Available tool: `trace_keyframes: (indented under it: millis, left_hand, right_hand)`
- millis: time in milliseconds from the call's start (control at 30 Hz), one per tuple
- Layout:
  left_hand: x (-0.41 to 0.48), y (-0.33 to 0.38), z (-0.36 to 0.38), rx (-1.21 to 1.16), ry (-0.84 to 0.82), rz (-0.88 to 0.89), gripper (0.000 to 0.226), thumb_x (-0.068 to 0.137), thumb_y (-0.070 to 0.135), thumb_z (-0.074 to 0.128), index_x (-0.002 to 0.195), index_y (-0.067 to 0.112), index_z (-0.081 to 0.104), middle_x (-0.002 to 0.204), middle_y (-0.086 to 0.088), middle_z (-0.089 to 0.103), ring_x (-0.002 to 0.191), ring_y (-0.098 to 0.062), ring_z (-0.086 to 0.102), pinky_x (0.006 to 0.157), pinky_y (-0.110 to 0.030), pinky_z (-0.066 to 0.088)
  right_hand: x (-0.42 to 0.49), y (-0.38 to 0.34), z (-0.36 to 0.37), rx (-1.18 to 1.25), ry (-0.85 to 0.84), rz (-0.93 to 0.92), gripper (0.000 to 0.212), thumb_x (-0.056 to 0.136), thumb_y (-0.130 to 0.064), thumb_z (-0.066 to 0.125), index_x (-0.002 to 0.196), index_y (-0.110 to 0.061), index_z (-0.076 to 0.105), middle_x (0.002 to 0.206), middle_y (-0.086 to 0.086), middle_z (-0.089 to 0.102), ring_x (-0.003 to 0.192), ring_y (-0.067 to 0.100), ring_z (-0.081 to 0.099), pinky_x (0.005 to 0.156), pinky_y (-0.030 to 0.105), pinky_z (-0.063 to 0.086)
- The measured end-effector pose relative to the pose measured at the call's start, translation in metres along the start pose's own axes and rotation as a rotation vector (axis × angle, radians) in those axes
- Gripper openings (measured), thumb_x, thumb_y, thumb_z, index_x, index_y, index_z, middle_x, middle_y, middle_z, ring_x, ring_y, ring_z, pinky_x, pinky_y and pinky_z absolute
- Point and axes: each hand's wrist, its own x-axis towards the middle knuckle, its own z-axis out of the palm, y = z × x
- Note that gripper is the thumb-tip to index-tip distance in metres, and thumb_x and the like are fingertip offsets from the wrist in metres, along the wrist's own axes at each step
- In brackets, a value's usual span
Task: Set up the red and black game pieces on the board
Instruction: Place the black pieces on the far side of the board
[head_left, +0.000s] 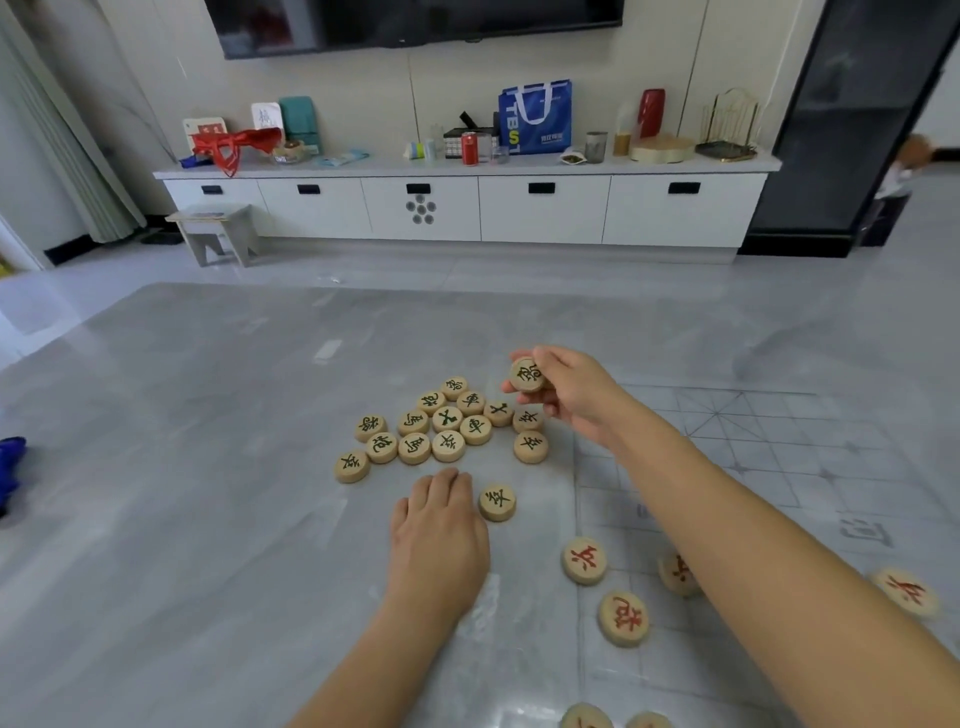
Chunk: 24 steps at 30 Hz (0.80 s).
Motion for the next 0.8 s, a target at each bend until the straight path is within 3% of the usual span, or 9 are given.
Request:
trace_keyframes:
  millis: [167, 233, 333, 400, 600, 733, 800]
  left_hand:
    - [0.001, 0.002, -0.004, -0.013, -0.02, 0.012, 0.054, 0.085, 0.035, 0.024, 0.122, 0.015, 0.057, 0.129, -0.002, 0.056, 0.119, -0.024, 0.049, 0.095, -0.039, 0.038]
    - [0.001, 0.004, -0.006, -0.035, -0.029, 0.003, 0.05, 0.088, 0.033, 0.028, 0.125, 0.014, 0.056, 0.132, -0.002, 0.053, 0.123, -0.024, 0.046, 0.097, -0.039, 0.035]
    - [-0.001, 0.005, -0.008, -0.056, -0.037, -0.017, 0.039, 0.095, 0.027, 0.039, 0.129, 0.013, 0.053, 0.137, -0.003, 0.05, 0.128, -0.024, 0.041, 0.101, -0.039, 0.031]
    - [-0.001, 0.006, -0.01, -0.059, -0.038, -0.025, 0.039, 0.095, 0.026, 0.04, 0.131, 0.013, 0.052, 0.139, -0.003, 0.048, 0.129, -0.024, 0.039, 0.102, -0.038, 0.03]
    - [-0.001, 0.007, -0.011, -0.045, -0.058, -0.031, 0.038, 0.095, 0.026, 0.04, 0.129, 0.014, 0.053, 0.137, -0.003, 0.049, 0.127, -0.025, 0.041, 0.1, -0.039, 0.031]
    - [-0.001, 0.008, -0.012, -0.044, -0.069, -0.031, 0.039, 0.095, 0.027, 0.039, 0.131, 0.015, 0.051, 0.139, -0.002, 0.047, 0.128, -0.024, 0.039, 0.101, -0.039, 0.03]
    - [0.0, 0.008, -0.012, -0.046, -0.072, -0.035, 0.04, 0.096, 0.028, 0.037, 0.132, 0.016, 0.049, 0.141, -0.002, 0.046, 0.129, -0.023, 0.039, 0.102, -0.038, 0.029]
  right_hand:
    - [-0.053, -0.005, -0.033, 0.067, -0.007, -0.042, 0.022, 0.099, -0.009, 0.043, 0.115, -0.016, 0.057, 0.089, 0.009, 0.067, 0.069, 0.011, 0.062, 0.056, 0.022, 0.033]
    - [-0.07, -0.007, -0.046, 0.013, 0.009, -0.04, 0.032, 0.09, -0.001, 0.056, 0.12, -0.013, 0.055, 0.096, 0.01, 0.065, 0.078, 0.013, 0.063, 0.061, 0.022, 0.037]
    - [-0.09, -0.007, -0.068, -0.078, 0.079, -0.045, 0.036, 0.081, 0.004, 0.065, 0.111, -0.015, 0.058, 0.107, 0.013, 0.062, 0.093, 0.019, 0.06, 0.071, 0.023, 0.042]
    - [-0.102, -0.006, -0.084, -0.141, 0.133, -0.064, 0.03, 0.08, -0.003, 0.069, 0.103, -0.021, 0.061, 0.105, 0.009, 0.064, 0.095, 0.018, 0.062, 0.07, 0.023, 0.044]
    - [-0.134, -0.001, -0.115, -0.455, 0.289, -0.055, 0.03, 0.087, -0.037, 0.063, 0.111, -0.021, 0.054, 0.097, -0.006, 0.07, 0.084, 0.006, 0.069, 0.071, 0.026, 0.046]
    - [-0.138, 0.012, -0.118, -0.489, 0.297, -0.068, 0.027, 0.082, -0.036, 0.069, 0.105, -0.024, 0.058, 0.093, -0.004, 0.069, 0.088, 0.012, 0.067, 0.083, 0.031, 0.05]
    - [-0.137, 0.018, -0.111, -0.518, 0.284, -0.074, 0.027, 0.079, -0.034, 0.072, 0.103, -0.026, 0.062, 0.093, -0.002, 0.066, 0.087, 0.014, 0.062, 0.081, 0.031, 0.05]
